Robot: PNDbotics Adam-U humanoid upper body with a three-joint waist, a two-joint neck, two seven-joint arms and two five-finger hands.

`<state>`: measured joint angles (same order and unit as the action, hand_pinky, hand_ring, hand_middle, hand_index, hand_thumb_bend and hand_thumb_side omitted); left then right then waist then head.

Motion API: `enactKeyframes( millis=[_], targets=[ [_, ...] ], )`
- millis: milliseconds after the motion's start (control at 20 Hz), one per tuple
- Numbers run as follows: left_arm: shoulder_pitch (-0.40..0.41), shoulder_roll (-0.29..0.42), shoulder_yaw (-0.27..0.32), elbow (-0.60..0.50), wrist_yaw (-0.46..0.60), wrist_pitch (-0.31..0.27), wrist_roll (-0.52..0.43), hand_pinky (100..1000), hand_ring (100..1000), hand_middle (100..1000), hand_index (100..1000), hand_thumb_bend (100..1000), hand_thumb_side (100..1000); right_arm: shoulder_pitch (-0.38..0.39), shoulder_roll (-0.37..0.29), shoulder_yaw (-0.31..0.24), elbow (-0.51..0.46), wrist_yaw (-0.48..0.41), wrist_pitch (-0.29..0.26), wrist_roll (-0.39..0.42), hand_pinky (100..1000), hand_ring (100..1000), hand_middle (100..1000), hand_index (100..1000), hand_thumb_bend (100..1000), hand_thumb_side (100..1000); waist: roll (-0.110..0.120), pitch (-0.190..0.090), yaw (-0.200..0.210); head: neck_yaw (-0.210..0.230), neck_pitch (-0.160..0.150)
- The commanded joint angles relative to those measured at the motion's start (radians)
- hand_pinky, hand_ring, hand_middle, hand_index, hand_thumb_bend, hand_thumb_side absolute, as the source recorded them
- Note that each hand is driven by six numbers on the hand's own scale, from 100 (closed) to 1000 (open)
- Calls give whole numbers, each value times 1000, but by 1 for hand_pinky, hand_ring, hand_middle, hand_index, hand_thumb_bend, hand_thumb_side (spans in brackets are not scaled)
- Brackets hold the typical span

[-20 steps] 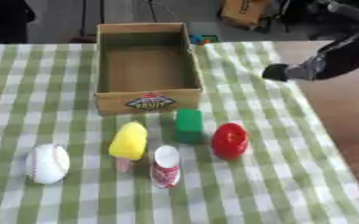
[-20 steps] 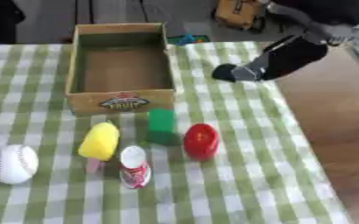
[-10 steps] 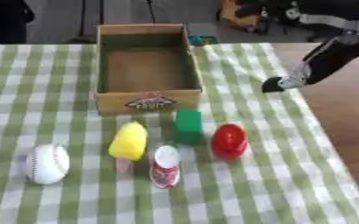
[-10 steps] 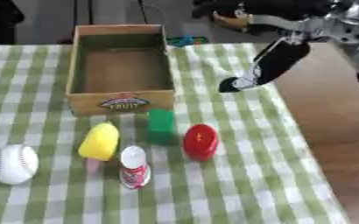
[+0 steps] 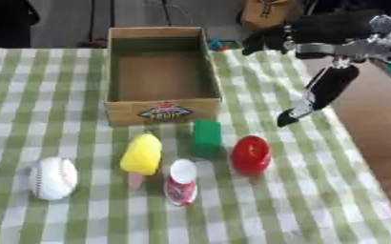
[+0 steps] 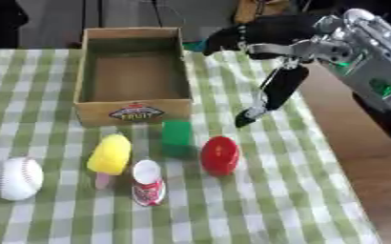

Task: Pick up objects on the table and place them in the box.

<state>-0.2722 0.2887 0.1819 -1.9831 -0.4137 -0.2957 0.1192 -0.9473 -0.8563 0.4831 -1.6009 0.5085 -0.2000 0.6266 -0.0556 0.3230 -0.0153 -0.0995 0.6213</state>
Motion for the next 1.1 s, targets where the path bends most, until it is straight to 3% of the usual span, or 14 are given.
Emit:
enactKeyframes(
  millis=[50,350,600,700,900,1100],
  targets=[
    [-12,18,0,-17,5,0,-7,749,627,588,677,100,935,-19,-2,7,16,-10,15,29,710,947,986,1000,718,458,4,-15,1,0,-12],
    [-12,14,1,-17,6,1,-7,748,627,588,676,100,937,17,30,10,-12,-72,127,78,720,980,995,1000,758,443,7,-11,1,-2,-12],
    [-11,13,1,-17,6,2,-8,746,627,588,676,100,938,35,37,16,-75,-135,338,90,660,969,981,1000,761,429,7,-9,-1,-2,-12],
    [-10,12,1,-17,6,2,-9,746,627,588,676,100,936,48,38,17,-112,-131,388,92,648,967,979,1000,749,435,7,-9,-3,-2,-13],
    [-10,11,2,-17,6,3,-8,745,626,588,676,100,933,81,48,7,-169,-95,425,103,649,963,975,1000,740,445,7,-7,-7,-3,-10],
    [-10,10,3,-17,5,4,-8,744,626,587,675,100,933,116,61,-7,-199,-53,424,108,654,960,972,1000,737,450,6,-4,-12,0,-11]
  ],
)
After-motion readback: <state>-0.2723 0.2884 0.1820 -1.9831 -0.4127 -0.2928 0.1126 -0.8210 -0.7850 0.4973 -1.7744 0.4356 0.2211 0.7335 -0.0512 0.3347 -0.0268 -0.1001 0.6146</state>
